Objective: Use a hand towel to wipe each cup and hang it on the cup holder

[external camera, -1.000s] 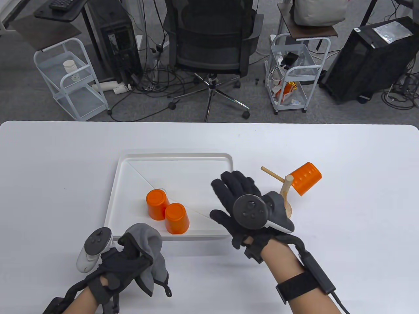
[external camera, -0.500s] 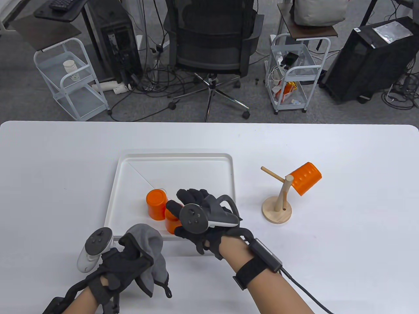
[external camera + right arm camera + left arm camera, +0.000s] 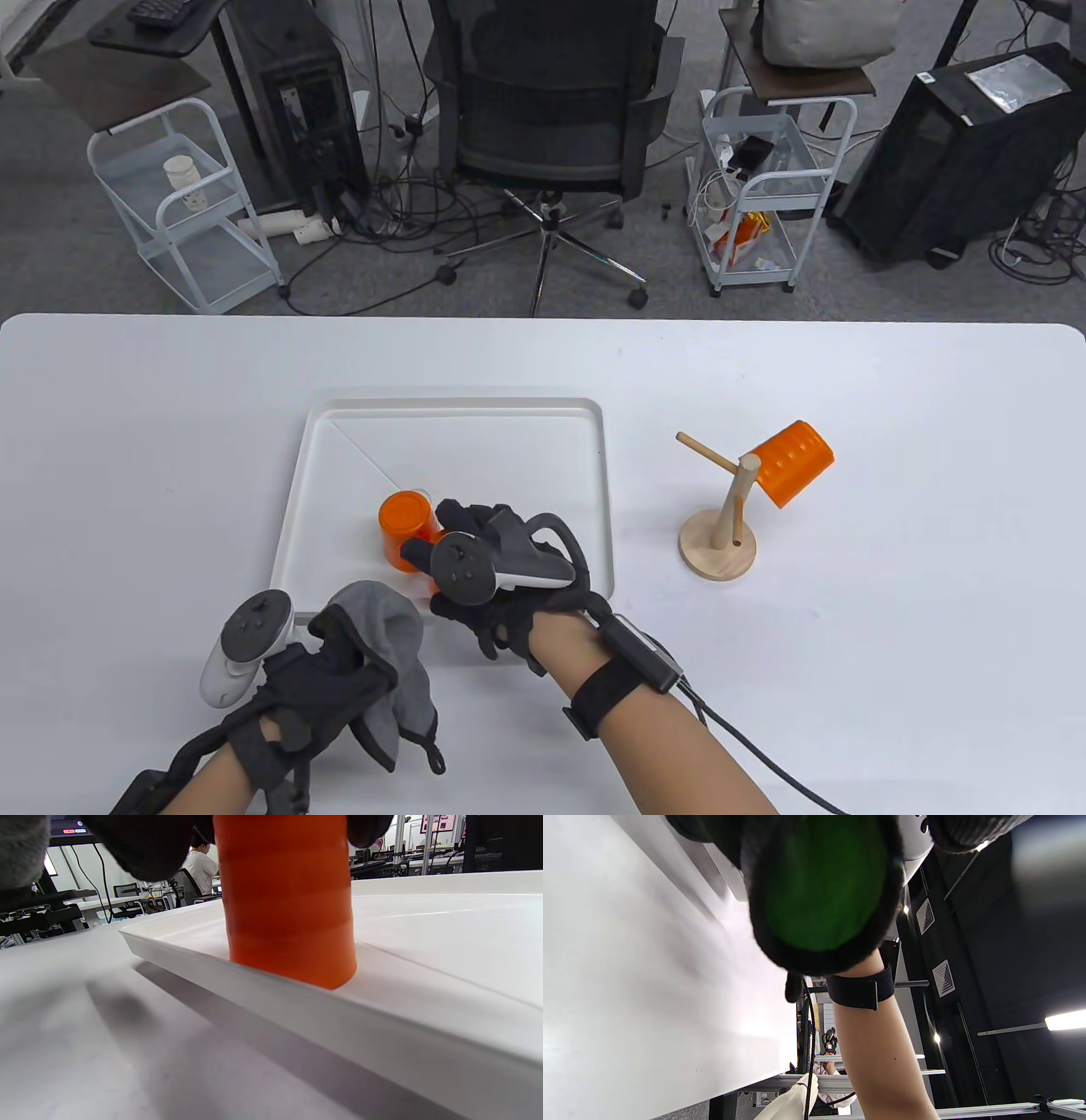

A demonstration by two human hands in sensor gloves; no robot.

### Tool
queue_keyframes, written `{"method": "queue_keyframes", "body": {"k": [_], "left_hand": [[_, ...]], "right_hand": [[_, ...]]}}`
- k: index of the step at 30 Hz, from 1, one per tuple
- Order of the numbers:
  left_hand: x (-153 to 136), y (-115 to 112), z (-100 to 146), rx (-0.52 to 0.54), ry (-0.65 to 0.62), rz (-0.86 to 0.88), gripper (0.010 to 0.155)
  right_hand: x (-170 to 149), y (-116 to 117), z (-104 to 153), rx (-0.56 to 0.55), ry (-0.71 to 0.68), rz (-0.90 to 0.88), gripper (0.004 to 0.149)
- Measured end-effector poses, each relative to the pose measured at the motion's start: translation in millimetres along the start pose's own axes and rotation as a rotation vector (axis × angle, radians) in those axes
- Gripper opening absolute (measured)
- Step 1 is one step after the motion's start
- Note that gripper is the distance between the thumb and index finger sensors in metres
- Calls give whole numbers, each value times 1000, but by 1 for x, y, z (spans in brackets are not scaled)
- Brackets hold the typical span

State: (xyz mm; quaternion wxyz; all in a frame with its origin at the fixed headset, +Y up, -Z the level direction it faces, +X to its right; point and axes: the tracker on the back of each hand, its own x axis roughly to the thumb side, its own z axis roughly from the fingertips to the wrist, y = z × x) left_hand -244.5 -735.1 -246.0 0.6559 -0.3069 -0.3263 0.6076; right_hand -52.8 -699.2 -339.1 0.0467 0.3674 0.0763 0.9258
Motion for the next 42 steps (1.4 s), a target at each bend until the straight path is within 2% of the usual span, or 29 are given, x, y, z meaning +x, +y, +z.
{"method": "queue_keyframes", "body": {"k": [6, 13, 20, 30, 42], "left_hand": [[0, 0, 0, 1, -3, -1, 88], [1, 1, 0, 3, -9, -4, 88], [2, 2, 1, 11, -17, -6, 89], [3, 4, 3, 22, -25, -26, 88], [3, 4, 5, 27, -20, -53, 87]], "right_hand": [[-1, 7, -1, -59, 9, -9, 64], [0, 4, 2, -156, -13, 18, 60], [-6, -7, 16, -267, -9, -51, 62], [-15, -25, 56, -465, 35, -264, 65], [-21, -16, 105, -629, 99, -536, 69]]}}
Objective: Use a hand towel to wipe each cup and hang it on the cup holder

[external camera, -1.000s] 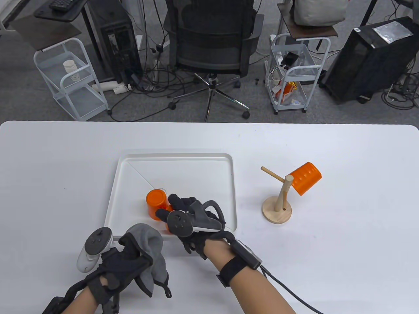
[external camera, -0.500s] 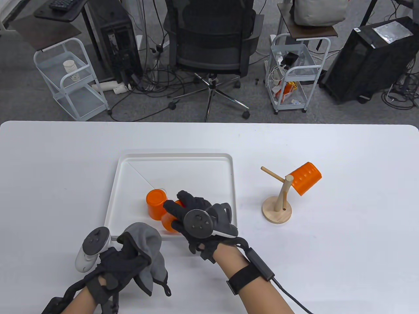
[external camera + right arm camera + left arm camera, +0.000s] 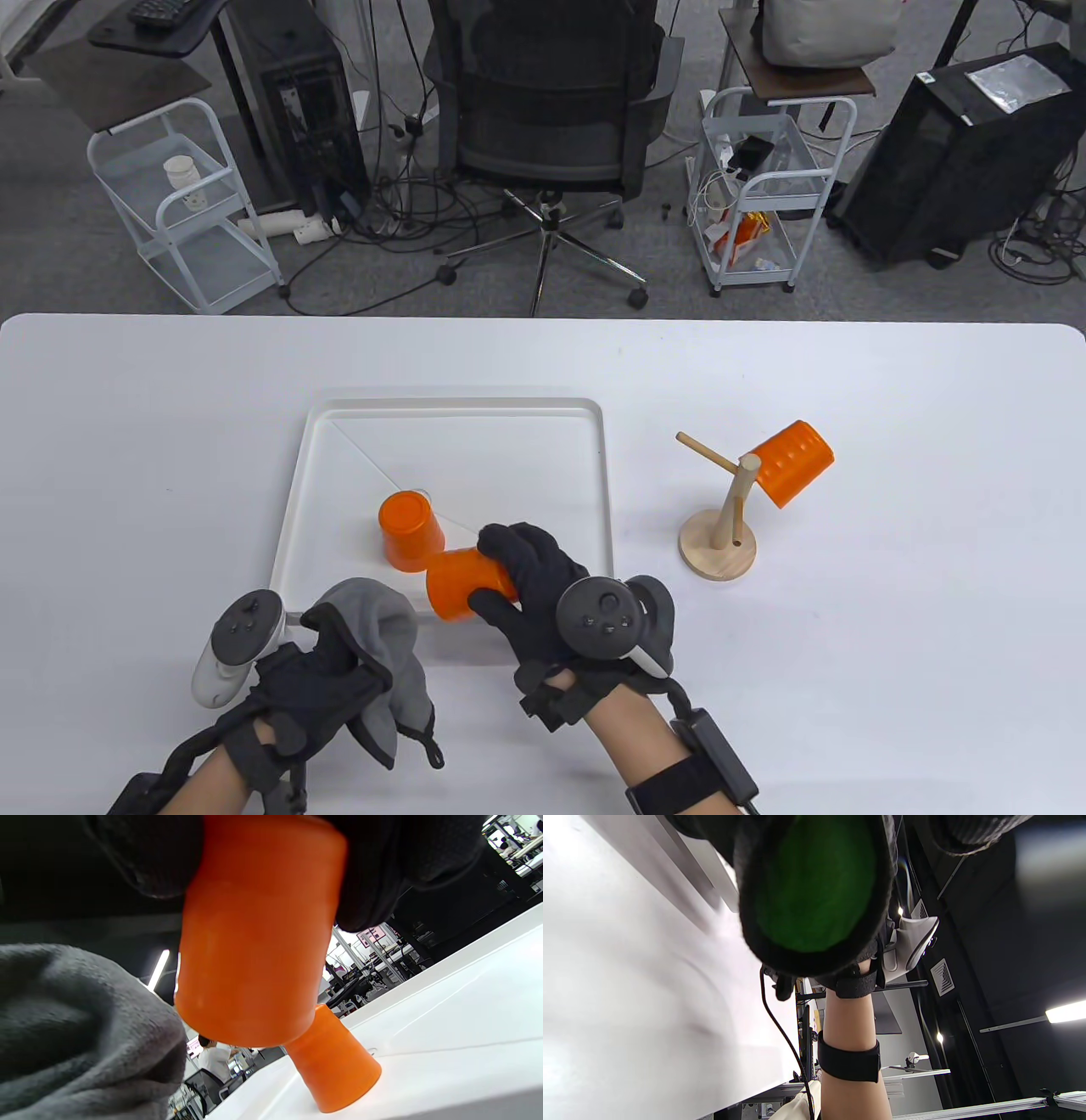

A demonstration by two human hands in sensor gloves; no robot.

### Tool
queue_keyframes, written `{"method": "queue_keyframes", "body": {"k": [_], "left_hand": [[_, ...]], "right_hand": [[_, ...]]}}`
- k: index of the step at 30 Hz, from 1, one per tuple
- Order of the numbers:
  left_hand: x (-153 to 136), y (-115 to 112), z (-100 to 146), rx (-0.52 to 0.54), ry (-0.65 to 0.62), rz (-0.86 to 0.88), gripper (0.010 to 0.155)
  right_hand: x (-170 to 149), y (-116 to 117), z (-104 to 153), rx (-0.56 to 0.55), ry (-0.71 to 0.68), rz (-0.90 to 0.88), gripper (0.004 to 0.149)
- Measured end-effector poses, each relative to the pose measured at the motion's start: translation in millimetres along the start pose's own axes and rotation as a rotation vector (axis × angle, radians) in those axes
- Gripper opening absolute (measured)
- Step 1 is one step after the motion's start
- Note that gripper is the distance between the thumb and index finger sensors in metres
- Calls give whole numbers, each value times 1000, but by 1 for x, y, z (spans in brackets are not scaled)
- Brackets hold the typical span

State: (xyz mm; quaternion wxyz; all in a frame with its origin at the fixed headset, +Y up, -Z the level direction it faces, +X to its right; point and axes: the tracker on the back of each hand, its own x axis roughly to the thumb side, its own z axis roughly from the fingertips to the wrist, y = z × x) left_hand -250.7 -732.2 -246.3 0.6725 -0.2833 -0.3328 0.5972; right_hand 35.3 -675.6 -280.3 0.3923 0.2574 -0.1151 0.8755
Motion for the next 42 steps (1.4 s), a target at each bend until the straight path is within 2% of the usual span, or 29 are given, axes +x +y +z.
{"method": "queue_keyframes", "body": {"k": [9, 18, 31, 42], "left_hand": [[0, -2, -1, -13, 4, -9, 87], [-1, -9, -4, -61, -13, -5, 87], [2, -17, -6, -116, -62, -9, 88], [6, -24, -7, -152, -65, -112, 86]], "right_hand": [[-8, 2, 22, -81, 28, -227, 71], [-3, 9, 34, -59, 28, -402, 71], [3, 15, 38, -15, 33, -496, 72], [12, 20, 40, 21, 21, -530, 73]]}}
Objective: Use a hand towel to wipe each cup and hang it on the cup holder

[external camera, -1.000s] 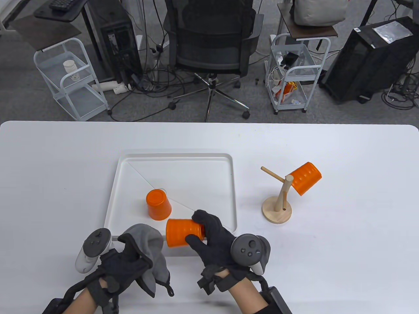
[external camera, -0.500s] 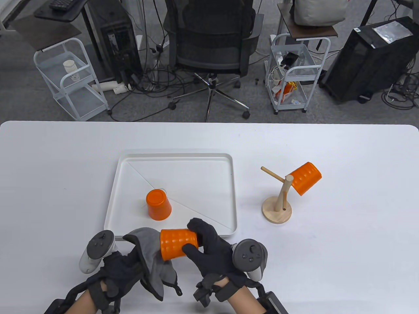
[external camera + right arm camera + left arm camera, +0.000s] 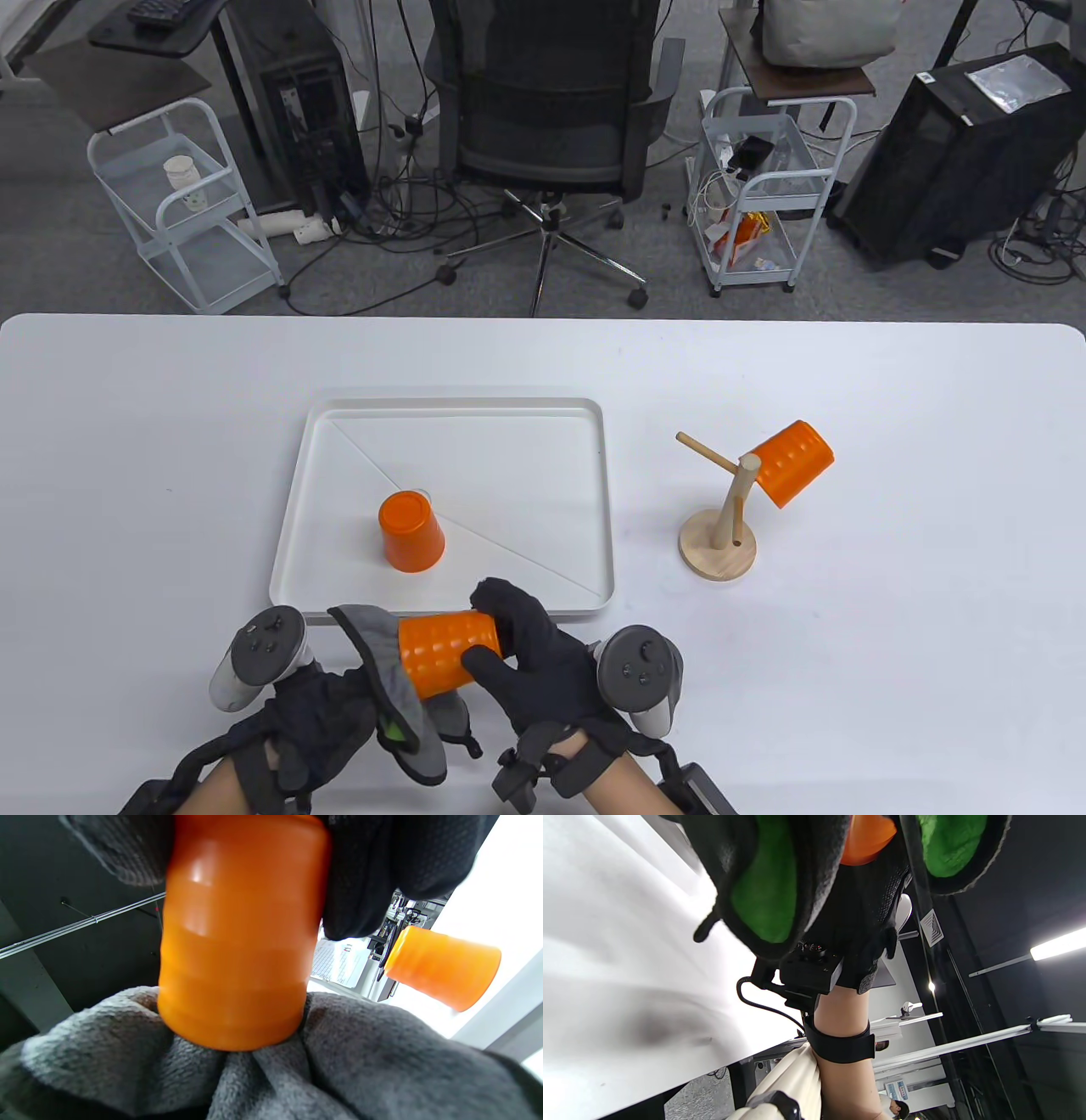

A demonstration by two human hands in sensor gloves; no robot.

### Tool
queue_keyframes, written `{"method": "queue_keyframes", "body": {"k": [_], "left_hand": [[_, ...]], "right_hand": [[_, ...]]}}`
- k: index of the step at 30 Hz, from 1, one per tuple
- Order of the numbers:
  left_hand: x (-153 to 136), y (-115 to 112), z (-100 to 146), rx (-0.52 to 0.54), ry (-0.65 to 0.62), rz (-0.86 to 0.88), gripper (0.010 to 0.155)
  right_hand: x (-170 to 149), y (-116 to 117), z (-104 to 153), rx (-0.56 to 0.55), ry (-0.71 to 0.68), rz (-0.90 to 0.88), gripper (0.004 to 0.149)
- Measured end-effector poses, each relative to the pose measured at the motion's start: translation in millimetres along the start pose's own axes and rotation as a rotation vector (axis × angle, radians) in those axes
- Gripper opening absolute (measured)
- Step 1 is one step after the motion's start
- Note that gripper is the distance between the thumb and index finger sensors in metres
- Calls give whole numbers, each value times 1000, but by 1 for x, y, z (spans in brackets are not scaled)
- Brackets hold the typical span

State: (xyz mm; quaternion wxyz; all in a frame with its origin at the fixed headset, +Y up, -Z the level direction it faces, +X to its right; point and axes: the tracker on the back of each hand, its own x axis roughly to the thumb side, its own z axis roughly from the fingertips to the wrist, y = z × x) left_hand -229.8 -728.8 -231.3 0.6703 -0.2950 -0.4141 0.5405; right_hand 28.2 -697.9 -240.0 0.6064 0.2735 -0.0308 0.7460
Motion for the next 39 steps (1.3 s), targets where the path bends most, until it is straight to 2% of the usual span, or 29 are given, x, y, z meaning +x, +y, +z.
{"method": "queue_keyframes", "body": {"k": [7, 15, 23, 29, 32, 39], "left_hand": [[3, -4, -2, -32, 8, -55, 85], [1, -5, -2, -47, 8, -33, 85], [-5, -4, -3, -86, -27, 63, 89], [-10, -6, -4, -133, -87, 243, 92], [-8, -5, -4, -112, -43, 133, 89], [11, -5, -1, -83, 62, -277, 87]], "right_hand": [[2, 9, 2, 44, 5, 5, 77], [3, 19, 4, 80, 2, 52, 79], [6, 26, 6, 109, -71, 124, 78], [8, 27, 7, 109, -101, 144, 78], [7, 27, 7, 109, -89, 153, 78], [2, 28, 7, 127, -26, 98, 79]]}}
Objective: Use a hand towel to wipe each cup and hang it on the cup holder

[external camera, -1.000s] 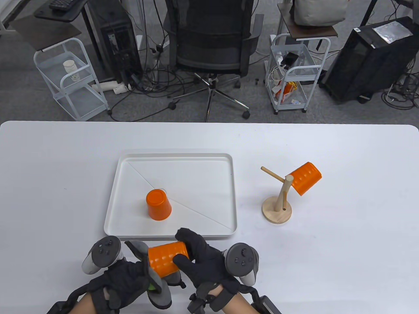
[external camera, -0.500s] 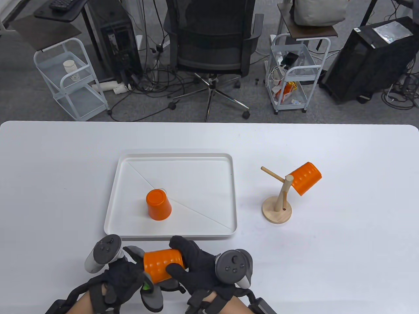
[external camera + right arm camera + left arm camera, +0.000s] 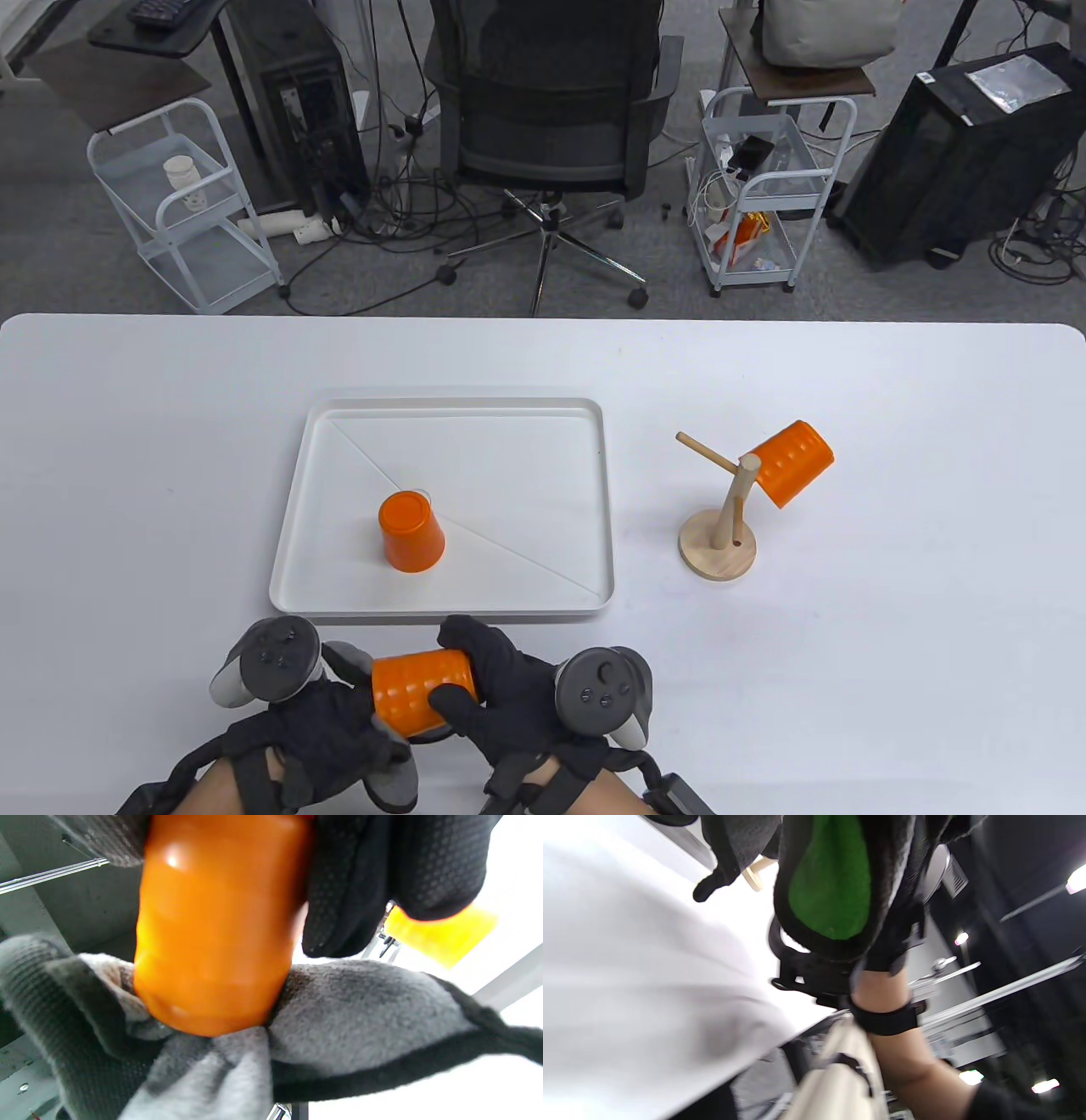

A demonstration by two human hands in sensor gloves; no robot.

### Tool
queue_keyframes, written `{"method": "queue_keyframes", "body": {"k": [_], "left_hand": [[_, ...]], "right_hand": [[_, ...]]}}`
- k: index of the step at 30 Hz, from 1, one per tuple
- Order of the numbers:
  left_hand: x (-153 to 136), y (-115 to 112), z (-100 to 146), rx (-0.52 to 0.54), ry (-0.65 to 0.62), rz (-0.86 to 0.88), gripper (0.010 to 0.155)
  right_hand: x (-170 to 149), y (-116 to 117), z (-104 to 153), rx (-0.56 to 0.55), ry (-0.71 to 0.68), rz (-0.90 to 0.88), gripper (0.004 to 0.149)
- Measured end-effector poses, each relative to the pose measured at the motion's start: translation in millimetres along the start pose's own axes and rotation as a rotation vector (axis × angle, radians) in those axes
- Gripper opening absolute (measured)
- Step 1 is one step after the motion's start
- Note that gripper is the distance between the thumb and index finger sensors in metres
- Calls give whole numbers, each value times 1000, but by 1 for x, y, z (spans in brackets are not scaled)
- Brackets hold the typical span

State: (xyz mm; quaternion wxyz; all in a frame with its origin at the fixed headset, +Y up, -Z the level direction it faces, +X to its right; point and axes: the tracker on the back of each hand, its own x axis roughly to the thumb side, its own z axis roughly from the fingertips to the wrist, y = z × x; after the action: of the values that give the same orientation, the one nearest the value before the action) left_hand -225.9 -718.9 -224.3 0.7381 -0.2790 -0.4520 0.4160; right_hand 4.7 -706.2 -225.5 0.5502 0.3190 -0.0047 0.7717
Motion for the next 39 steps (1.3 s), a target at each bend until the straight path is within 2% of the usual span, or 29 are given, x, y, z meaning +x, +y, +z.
{"method": "queue_keyframes", "body": {"k": [11, 14, 24, 36, 39], "left_hand": [[39, -4, 6, 72, 130, -575, 86], [44, -6, 6, 87, 145, -645, 86], [25, 0, 4, 63, 35, -267, 85], [-18, 8, 1, -7, -70, 340, 83], [-24, 6, -1, -21, -80, 409, 83]], "right_hand": [[-1, 2, 1, 25, 34, -79, 80], [0, 3, 1, 25, 21, -88, 80], [-1, 4, 2, 23, 0, -58, 80], [3, 13, 4, 60, -59, 69, 80], [2, 13, 4, 62, -58, 80, 80]]}}
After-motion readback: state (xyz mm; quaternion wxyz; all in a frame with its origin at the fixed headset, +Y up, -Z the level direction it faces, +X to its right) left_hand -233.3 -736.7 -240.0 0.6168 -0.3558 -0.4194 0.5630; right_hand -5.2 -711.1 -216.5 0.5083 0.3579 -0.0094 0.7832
